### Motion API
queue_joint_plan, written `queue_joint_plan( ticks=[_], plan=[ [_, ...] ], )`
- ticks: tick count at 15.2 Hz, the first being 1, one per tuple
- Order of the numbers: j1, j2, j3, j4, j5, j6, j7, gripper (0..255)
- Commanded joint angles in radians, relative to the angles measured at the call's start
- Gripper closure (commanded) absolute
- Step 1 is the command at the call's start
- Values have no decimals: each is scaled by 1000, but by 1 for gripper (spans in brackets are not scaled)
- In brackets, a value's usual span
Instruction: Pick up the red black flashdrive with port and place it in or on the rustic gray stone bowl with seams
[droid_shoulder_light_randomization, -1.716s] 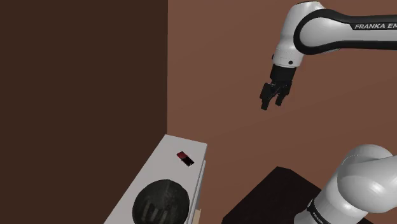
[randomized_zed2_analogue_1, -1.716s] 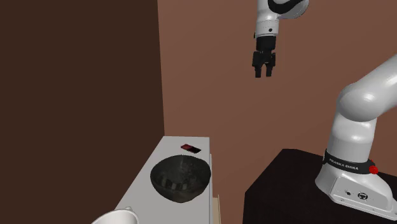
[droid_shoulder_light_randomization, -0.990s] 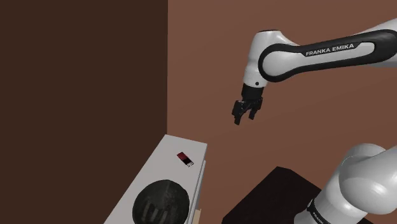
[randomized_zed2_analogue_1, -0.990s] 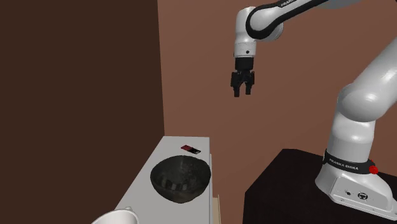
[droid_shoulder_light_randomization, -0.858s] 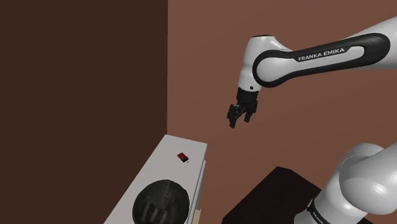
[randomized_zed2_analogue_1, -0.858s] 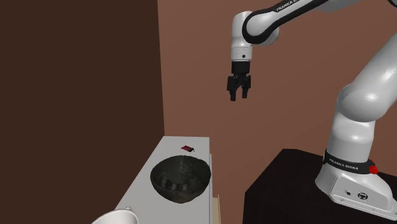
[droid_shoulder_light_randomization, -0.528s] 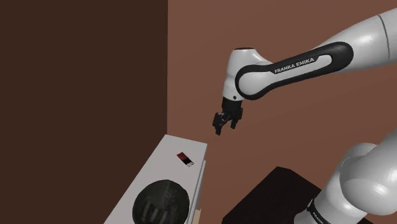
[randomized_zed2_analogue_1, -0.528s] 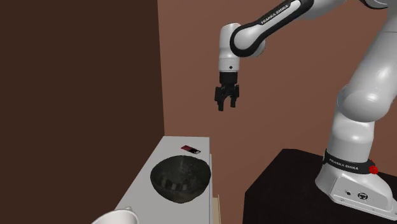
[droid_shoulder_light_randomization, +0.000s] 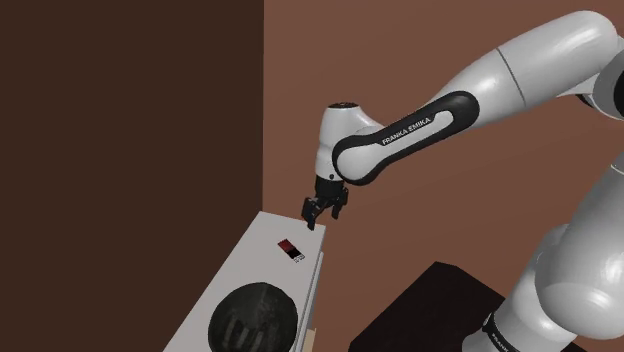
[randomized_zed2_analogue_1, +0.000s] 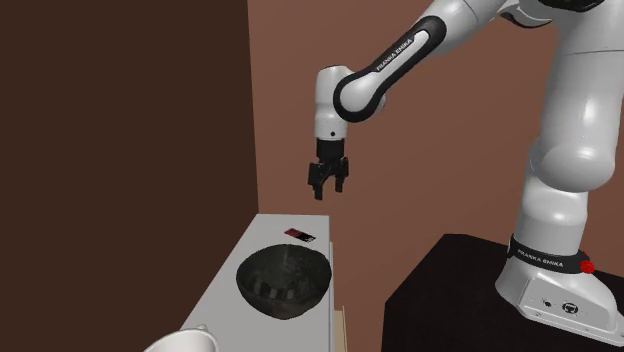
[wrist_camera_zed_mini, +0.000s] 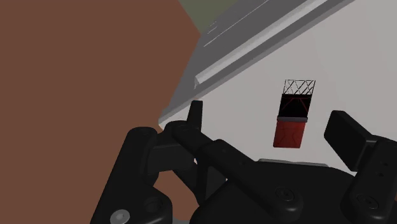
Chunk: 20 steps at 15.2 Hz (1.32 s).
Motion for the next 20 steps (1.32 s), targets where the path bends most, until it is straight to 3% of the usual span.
queue_joint_plan(
  ticks=[1, 7, 15, 20],
  plan=[
    [10, 77, 11, 36, -24, 42, 28, 0],
    [61, 304, 18, 189, -109, 117, 114, 0],
    [78, 399, 0, 196, -146, 202, 141, 0],
    [78, 399, 0, 196, -146, 202, 141, 0]
  ],
)
